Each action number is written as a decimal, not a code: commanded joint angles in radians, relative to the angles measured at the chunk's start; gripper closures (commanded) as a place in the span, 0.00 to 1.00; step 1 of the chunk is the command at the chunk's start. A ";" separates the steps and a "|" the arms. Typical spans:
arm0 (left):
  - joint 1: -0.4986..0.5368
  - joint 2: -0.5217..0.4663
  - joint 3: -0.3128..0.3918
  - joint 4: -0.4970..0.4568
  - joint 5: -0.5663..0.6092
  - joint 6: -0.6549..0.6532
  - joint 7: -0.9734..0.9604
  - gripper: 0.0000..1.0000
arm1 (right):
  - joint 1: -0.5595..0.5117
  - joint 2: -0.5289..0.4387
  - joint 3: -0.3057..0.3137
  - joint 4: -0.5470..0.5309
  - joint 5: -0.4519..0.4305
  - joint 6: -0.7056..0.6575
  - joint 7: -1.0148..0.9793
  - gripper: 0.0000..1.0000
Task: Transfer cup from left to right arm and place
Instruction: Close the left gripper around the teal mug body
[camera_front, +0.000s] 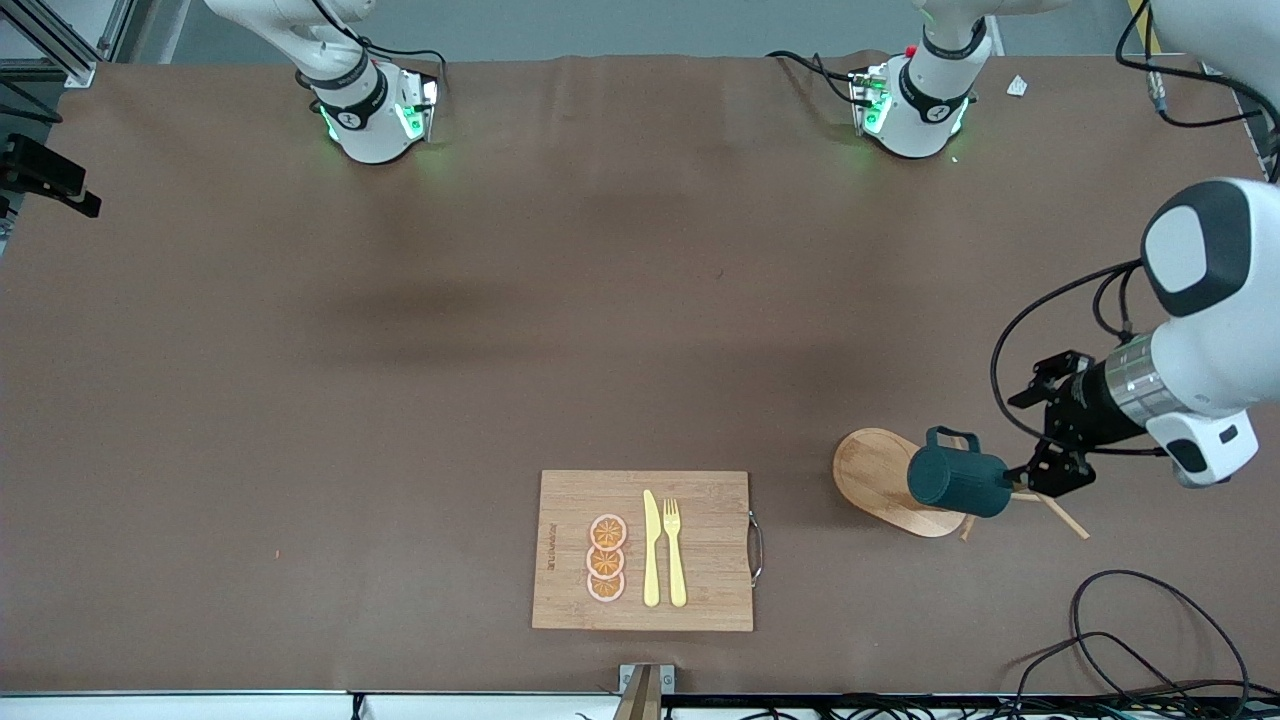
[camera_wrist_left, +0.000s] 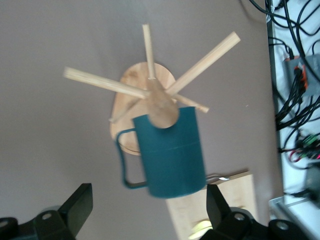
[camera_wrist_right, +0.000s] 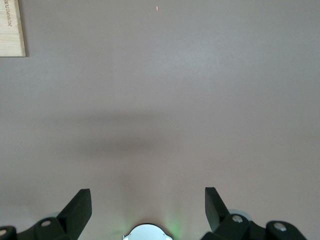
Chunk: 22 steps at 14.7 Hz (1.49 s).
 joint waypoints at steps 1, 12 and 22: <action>0.004 0.064 0.001 0.060 -0.047 0.007 -0.065 0.00 | 0.003 -0.013 -0.002 -0.014 0.014 0.005 -0.003 0.00; 0.010 0.153 -0.008 0.057 -0.073 0.042 -0.088 0.00 | 0.003 -0.013 -0.003 -0.014 0.014 0.005 -0.006 0.00; 0.004 0.167 -0.011 0.051 -0.101 0.070 -0.053 0.35 | 0.001 -0.012 -0.003 -0.014 0.014 0.005 -0.009 0.00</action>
